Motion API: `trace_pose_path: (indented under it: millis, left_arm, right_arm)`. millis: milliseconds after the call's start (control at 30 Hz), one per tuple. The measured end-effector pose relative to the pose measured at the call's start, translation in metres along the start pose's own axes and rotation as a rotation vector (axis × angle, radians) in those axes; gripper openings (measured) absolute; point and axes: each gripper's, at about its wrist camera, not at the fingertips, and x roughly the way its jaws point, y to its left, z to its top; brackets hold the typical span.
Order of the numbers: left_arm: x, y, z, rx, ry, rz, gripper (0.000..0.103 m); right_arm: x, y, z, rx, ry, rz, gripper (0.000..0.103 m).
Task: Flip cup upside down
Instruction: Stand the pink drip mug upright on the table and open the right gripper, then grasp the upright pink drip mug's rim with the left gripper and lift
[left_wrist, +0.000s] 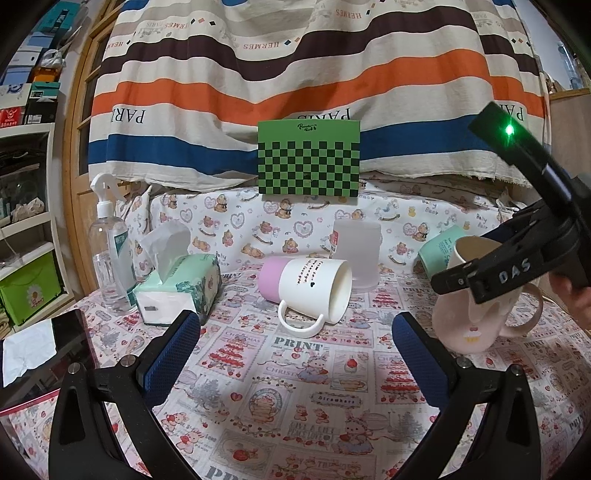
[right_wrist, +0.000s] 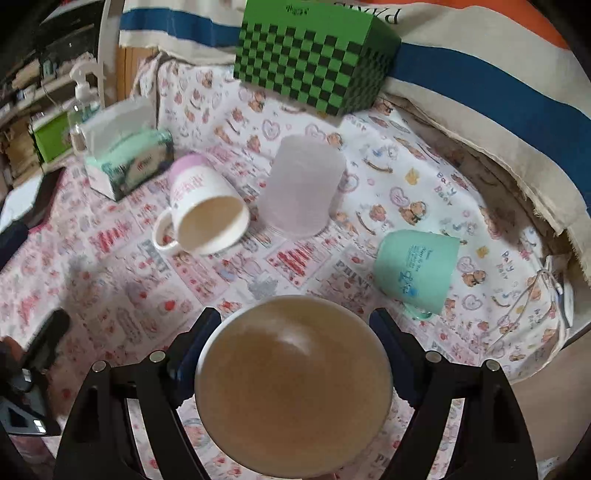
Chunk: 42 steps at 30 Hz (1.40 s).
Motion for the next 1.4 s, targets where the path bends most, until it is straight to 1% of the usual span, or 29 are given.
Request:
trace_pose_path:
  millis: [100,133,267,367,400,467,567,667,733,767,833,900,967,1000,1067,1167,1300,1400]
  left_arm:
    - [0.000,0.000,0.000,-0.001,0.000,0.000,0.103]
    - [0.000,0.000,0.000,-0.001,0.000,0.000,0.103]
    - [0.000,0.000,0.000,-0.001,0.001,0.000,0.103]
    - [0.000,0.000,0.000,0.000,0.001,0.000,0.103]
    - [0.000,0.000,0.000,0.000,0.001,0.000,0.103]
    - [0.000,0.000,0.000,0.000,0.001,0.000,0.103]
    - [0.001,0.000,0.000,-0.001,0.003,-0.001,0.103]
    - [0.001,0.000,0.000,-0.001,0.004,0.000,0.103]
    - [0.001,0.000,0.000,-0.001,0.003,0.000,0.103]
    - [0.001,0.000,0.000,0.000,0.002,0.000,0.103]
    - [0.001,0.000,0.000,0.001,0.000,0.000,0.103]
    - [0.001,0.000,0.000,0.001,0.001,0.000,0.103]
    - [0.001,0.000,-0.001,0.000,0.003,-0.001,0.103]
    - [0.001,0.000,0.000,0.000,0.002,0.000,0.103]
    - [0.001,-0.001,0.000,0.000,0.004,-0.001,0.103]
    - [0.001,-0.001,0.000,0.002,0.000,0.000,0.103]
    - [0.000,-0.002,0.000,0.003,-0.004,0.000,0.103]
    - [-0.001,-0.002,0.000,0.004,-0.005,0.000,0.103]
  right_arm:
    - [0.004,-0.004,0.002,0.037,0.028,0.072,0.084]
    - [0.006,-0.006,0.001,0.052,0.038,0.085,0.084]
    - [0.024,-0.006,-0.004,0.080,0.056,0.069,0.084]
    - [0.036,-0.013,-0.009,0.126,0.074,0.104,0.084]
    - [0.037,-0.016,-0.011,0.151,0.062,0.120,0.084]
    - [0.031,-0.022,-0.013,0.188,0.007,0.147,0.085]
    - [0.008,-0.032,-0.015,0.230,-0.088,0.200,0.085]
    - [-0.016,-0.040,-0.022,0.246,-0.180,0.249,0.086]
    - [-0.034,-0.046,-0.035,0.246,-0.264,0.261,0.090]
    - [-0.042,-0.049,-0.043,0.250,-0.307,0.253,0.092]
    - [-0.053,-0.055,-0.066,0.259,-0.387,0.213,0.102]
    - [-0.058,-0.060,-0.094,0.259,-0.457,0.159,0.103]
    - [-0.059,-0.068,-0.112,0.271,-0.483,0.117,0.103]
    - [-0.060,-0.070,-0.126,0.299,-0.510,0.052,0.103]
    - [-0.062,-0.075,-0.142,0.327,-0.538,0.002,0.103]
    - [-0.061,-0.083,-0.158,0.339,-0.560,-0.018,0.103]
    - [-0.059,-0.082,-0.162,0.294,-0.570,-0.056,0.103]
    - [-0.057,-0.083,-0.164,0.300,-0.570,-0.051,0.103]
